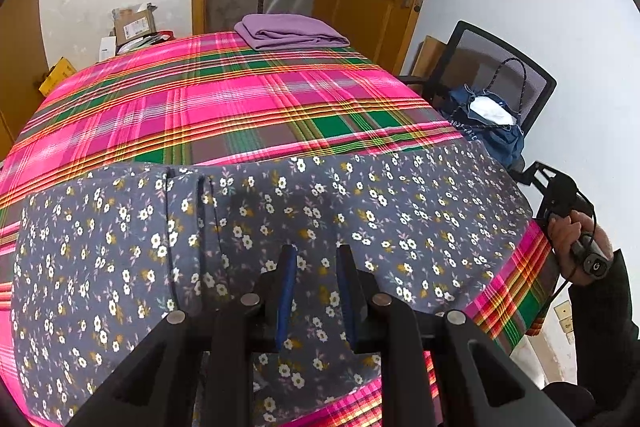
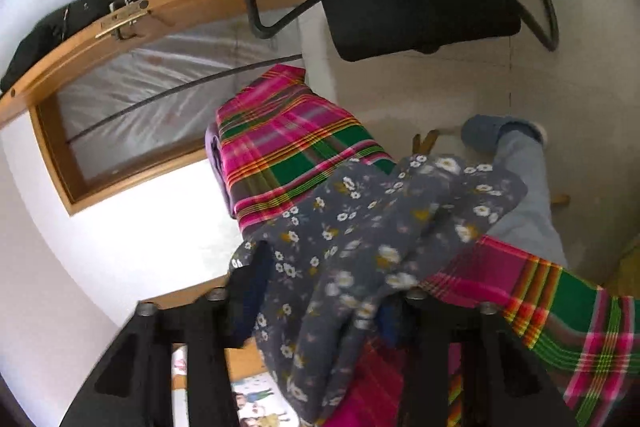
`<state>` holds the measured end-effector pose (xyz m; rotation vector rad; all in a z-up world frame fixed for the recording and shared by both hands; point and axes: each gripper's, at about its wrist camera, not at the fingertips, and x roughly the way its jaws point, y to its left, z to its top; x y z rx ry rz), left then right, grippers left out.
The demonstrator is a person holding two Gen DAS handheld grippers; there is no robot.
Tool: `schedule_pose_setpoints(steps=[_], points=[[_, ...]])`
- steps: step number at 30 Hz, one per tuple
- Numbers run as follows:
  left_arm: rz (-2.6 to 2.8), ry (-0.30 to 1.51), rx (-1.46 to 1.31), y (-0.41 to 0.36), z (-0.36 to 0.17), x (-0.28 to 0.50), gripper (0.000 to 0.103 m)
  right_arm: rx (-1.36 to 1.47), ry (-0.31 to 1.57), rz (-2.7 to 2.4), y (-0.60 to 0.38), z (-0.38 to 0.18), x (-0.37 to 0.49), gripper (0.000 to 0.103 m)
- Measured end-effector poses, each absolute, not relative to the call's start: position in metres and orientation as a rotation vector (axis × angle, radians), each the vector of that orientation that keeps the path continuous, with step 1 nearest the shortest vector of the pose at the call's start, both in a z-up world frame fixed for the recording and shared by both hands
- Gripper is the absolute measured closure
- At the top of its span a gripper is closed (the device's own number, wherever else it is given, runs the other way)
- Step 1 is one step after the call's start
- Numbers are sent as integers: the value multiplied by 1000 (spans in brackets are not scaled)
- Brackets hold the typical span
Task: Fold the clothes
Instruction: 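Grasp the garment edge with the right gripper and lift it, then fold the lifted garment edge over the garment with the right gripper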
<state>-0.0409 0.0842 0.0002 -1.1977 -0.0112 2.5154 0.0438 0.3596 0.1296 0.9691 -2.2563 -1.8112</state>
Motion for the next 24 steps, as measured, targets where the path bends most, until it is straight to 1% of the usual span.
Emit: schedule_pose_setpoints(steps=[2, 3, 5, 12, 17, 24], points=[[2517, -22, -1197, 82, 0, -41, 83, 970, -2237, -1853, 361, 133, 46, 88], [2517, -27, -1197, 81, -1, -40, 83, 964, -2225, -1878, 362, 136, 48, 90], [2516, -34, -1194, 80, -2, -39, 83, 948, -2200, -1920, 364, 140, 51, 93], [2506, -52, -1166, 80, -1, -34, 83, 839, -2097, -2082, 366, 168, 60, 94], [2499, -64, -1156, 81, -2, -32, 83, 732, -1957, -2219, 366, 208, 62, 94], [2495, -82, -1138, 80, -1, -28, 83, 678, -1772, -2347, 355, 246, 60, 94]])
